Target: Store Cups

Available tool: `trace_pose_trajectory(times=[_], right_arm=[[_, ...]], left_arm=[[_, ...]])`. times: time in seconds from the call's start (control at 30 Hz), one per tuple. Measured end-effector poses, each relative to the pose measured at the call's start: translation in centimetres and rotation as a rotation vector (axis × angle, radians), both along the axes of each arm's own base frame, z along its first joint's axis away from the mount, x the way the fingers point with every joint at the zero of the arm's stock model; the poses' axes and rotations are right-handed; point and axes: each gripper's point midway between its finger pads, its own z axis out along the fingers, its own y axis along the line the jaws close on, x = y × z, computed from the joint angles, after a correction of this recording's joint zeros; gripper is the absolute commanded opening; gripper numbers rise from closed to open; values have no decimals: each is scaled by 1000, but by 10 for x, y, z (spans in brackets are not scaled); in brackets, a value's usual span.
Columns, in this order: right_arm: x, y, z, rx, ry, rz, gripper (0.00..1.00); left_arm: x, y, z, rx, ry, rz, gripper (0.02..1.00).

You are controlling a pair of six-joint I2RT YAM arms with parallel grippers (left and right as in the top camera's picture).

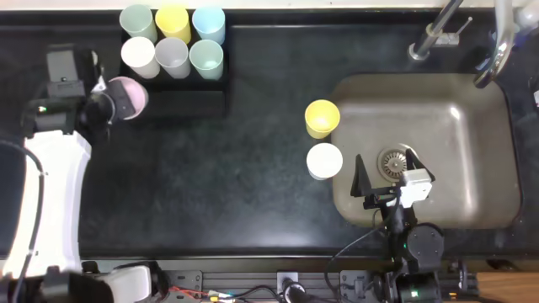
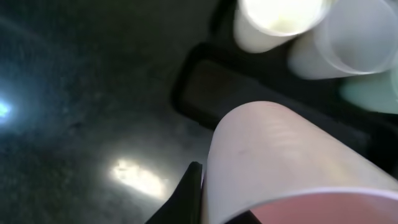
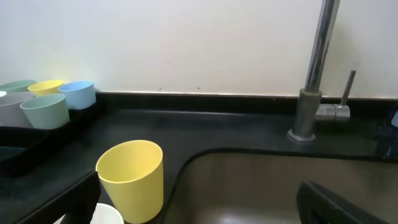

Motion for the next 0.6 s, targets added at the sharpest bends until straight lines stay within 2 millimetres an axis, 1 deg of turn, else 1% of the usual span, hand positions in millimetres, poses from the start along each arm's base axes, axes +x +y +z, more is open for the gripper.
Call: trace_pose_trajectory(times=[0.07,0.17,0.4,0.5,0.6], right_arm=[[0,0,0,0,0,0,998],[0,0,0,0,0,0,996],[0,0,0,0,1,0,996],[0,0,0,0,0,0,996],[0,0,0,0,0,0,993]], left_arm=[[2,9,-10,4,22,-7,34],[13,15,-23,15,33,-29,36],[41,19,-61,18,56,-75,34],[49,19,-73,14,61,-82,34],[54,20,-80,14,58,-82,34]])
